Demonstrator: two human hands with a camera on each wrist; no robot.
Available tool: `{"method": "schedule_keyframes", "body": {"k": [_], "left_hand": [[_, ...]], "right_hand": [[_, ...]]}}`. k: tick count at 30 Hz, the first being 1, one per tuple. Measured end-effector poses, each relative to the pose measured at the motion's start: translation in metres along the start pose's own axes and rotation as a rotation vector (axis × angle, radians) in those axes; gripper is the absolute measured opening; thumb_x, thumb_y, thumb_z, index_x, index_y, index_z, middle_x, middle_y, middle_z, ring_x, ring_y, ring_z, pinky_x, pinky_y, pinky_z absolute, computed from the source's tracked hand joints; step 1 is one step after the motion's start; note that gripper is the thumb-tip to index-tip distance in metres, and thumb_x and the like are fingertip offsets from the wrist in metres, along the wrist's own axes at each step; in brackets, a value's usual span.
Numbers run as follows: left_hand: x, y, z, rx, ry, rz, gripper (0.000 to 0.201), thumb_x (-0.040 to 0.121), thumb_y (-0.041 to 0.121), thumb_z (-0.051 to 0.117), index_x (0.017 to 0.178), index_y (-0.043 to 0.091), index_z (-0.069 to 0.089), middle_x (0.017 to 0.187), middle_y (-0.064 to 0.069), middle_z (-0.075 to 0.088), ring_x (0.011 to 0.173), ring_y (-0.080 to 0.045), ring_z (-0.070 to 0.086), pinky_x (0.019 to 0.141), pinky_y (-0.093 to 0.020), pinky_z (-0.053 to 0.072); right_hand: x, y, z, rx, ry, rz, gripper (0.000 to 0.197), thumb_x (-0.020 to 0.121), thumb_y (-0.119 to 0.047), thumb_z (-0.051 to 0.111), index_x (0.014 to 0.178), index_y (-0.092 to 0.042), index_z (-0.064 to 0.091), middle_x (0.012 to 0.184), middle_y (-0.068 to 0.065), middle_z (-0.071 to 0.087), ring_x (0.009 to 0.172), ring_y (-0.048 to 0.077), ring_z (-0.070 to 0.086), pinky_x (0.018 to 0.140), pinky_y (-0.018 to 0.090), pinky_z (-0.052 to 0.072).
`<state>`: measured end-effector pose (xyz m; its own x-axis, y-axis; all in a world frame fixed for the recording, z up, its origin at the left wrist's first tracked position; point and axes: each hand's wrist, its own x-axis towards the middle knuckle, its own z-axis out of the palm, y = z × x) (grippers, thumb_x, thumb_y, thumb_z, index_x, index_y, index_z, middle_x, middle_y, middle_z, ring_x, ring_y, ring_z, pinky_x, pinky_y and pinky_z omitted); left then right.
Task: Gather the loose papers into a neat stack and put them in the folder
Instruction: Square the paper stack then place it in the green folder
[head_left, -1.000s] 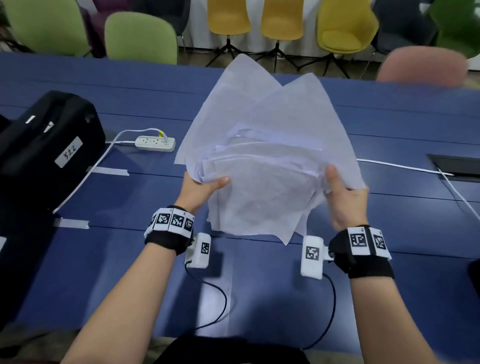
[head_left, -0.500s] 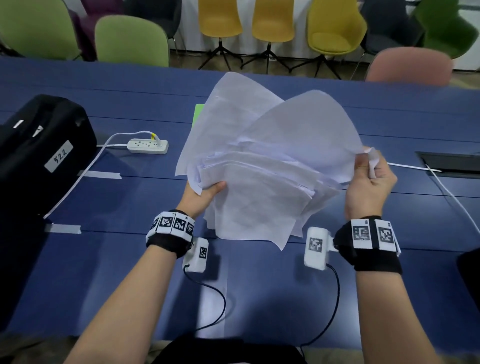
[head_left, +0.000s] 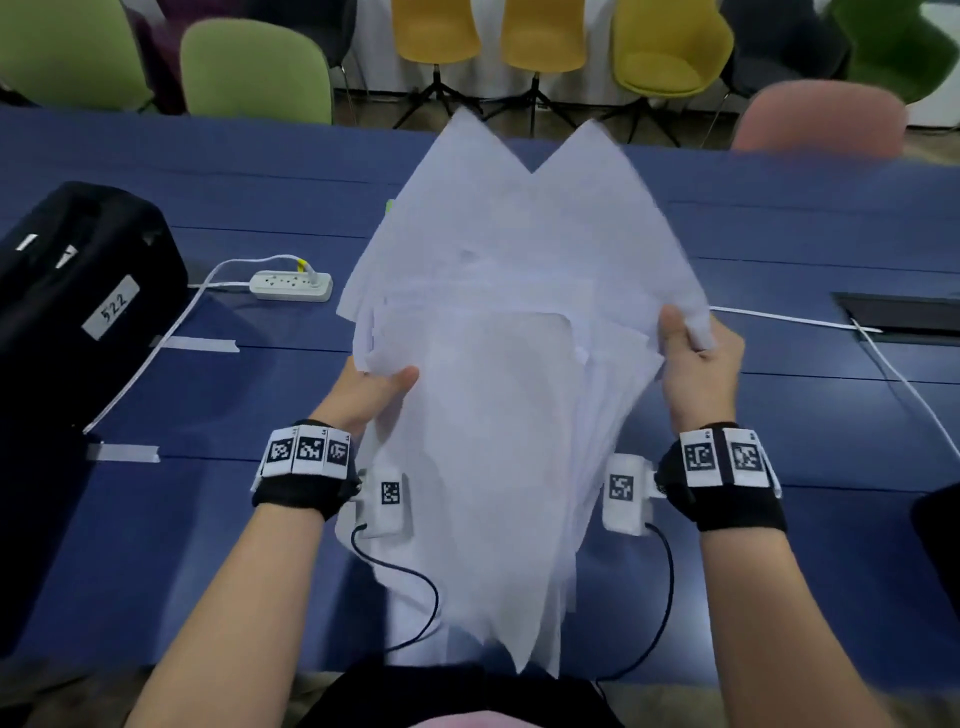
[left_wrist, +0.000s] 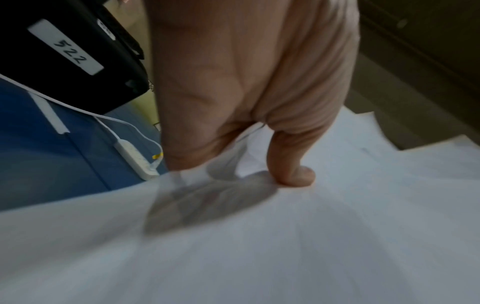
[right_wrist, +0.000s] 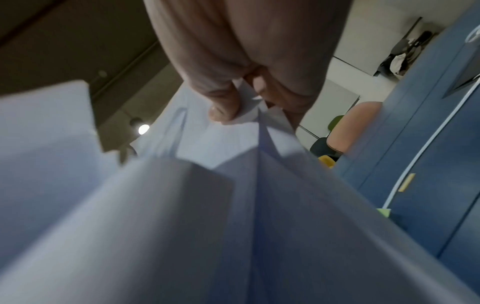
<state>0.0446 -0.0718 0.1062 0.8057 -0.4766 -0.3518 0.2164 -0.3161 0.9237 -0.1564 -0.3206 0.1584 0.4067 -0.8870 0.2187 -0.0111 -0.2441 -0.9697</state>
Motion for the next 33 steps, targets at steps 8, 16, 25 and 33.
{"method": "schedule_keyframes", "body": {"k": [8,16,25,33], "left_hand": [[-0.009,-0.068,0.009,0.187,0.083,-0.301,0.04,0.086,0.011,0.065,0.122,-0.004,0.055,0.119,-0.014,0.062,0.113,-0.032,0.059,0.099,-0.041,0.047],[-0.011,-0.11,0.007,0.284,0.083,-0.39,0.022,0.085,0.014,0.067,0.102,0.001,0.061,0.101,-0.011,0.06,0.094,-0.025,0.057,0.085,-0.036,0.047],[0.006,-0.15,-0.012,-0.015,-0.136,-0.556,0.091,0.054,0.05,0.085,0.131,0.013,0.053,0.123,-0.005,0.065,0.107,-0.024,0.064,0.095,-0.043,0.051],[-0.006,-0.123,-0.003,0.035,-0.152,-0.556,0.099,0.053,0.055,0.085,0.135,0.013,0.048,0.134,-0.004,0.058,0.116,-0.026,0.06,0.102,-0.043,0.046]], "right_hand": [[-0.031,0.033,0.038,-0.235,-0.164,0.125,0.05,0.093,-0.008,0.052,0.052,-0.033,0.041,0.048,-0.016,0.037,0.052,0.005,0.031,0.051,0.02,0.028],[-0.011,0.005,0.039,-0.024,0.112,0.03,0.016,0.099,-0.013,0.044,0.092,-0.019,0.057,0.074,-0.012,0.056,0.056,-0.017,0.05,0.067,0.008,0.043],[-0.016,0.046,0.04,-0.324,-0.151,0.203,0.023,0.091,-0.012,0.058,0.071,-0.022,0.062,0.059,-0.01,0.05,0.053,0.003,0.044,0.065,0.023,0.038],[-0.068,0.116,0.056,-0.601,-0.377,0.476,0.019,0.089,-0.016,0.06,0.103,-0.01,0.071,0.096,0.019,0.068,0.091,0.033,0.062,0.077,0.03,0.047]]}}
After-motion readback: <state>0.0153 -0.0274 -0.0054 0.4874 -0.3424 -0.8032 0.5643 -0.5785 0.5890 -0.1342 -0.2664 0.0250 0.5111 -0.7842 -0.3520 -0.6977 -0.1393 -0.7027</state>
